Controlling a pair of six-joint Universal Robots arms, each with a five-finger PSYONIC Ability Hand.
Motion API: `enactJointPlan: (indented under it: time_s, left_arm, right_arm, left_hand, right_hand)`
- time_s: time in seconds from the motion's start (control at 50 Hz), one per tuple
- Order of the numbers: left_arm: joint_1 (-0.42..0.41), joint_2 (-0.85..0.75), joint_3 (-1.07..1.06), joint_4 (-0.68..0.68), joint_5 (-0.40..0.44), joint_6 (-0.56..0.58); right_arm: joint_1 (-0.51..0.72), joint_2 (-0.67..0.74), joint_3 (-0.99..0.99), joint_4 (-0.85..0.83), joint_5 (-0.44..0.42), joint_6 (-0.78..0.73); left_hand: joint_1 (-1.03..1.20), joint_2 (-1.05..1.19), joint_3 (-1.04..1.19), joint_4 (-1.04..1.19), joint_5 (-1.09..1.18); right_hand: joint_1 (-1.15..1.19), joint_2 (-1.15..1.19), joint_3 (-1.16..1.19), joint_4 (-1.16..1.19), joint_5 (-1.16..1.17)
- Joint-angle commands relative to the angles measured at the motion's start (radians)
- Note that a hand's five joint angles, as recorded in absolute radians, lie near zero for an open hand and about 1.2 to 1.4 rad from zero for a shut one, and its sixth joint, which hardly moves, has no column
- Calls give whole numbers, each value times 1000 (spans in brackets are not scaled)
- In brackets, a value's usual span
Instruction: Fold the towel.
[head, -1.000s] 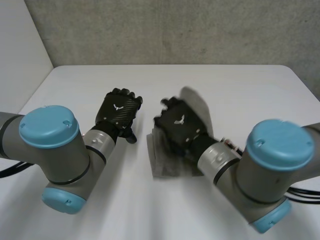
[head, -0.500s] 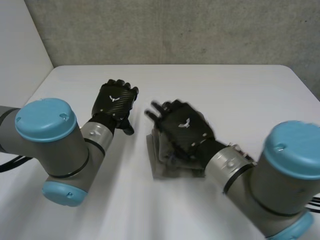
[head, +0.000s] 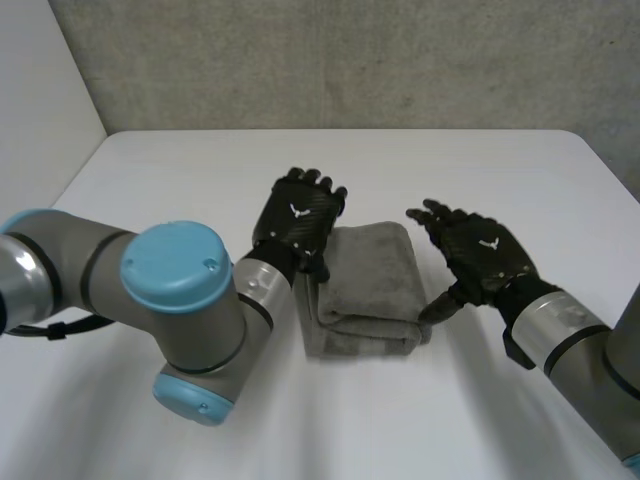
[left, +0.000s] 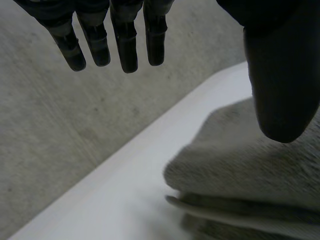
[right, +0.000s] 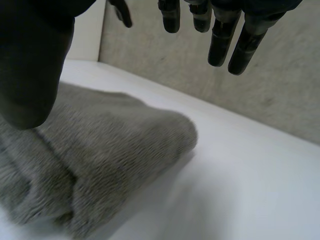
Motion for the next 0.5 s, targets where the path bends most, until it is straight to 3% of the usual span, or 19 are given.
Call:
enactJointPlan:
  time_s: [0.02, 0.14, 0.38, 0.5]
  left_arm:
    - [-12, -71, -9, -8, -1, 3]
    - [-12, -80, -38, -19, -1, 5]
    - [-3, -62, -145, -50, -1, 9]
    - [-7, -8, -159, -70, -5, 9]
  right_arm:
    - [7, 51, -29, 3, -65, -2]
    - [7, 110, -74, 24, -99, -8]
    - [4, 329, -276, 150, -88, -213]
    - [14, 384, -365, 205, -88, -215]
  left_hand:
    - [-65, -44, -42, -51, -2]
    - [-65, -44, -42, -51, -2]
    - [-62, -41, -42, -51, 1]
    - [-65, -44, -42, -51, -2]
  right_hand:
    - [30, 49, -34, -59, -60]
    - [30, 49, -34, -59, -60]
    - [30, 49, -34, -59, -60]
    - [24, 44, -34, -59, -60]
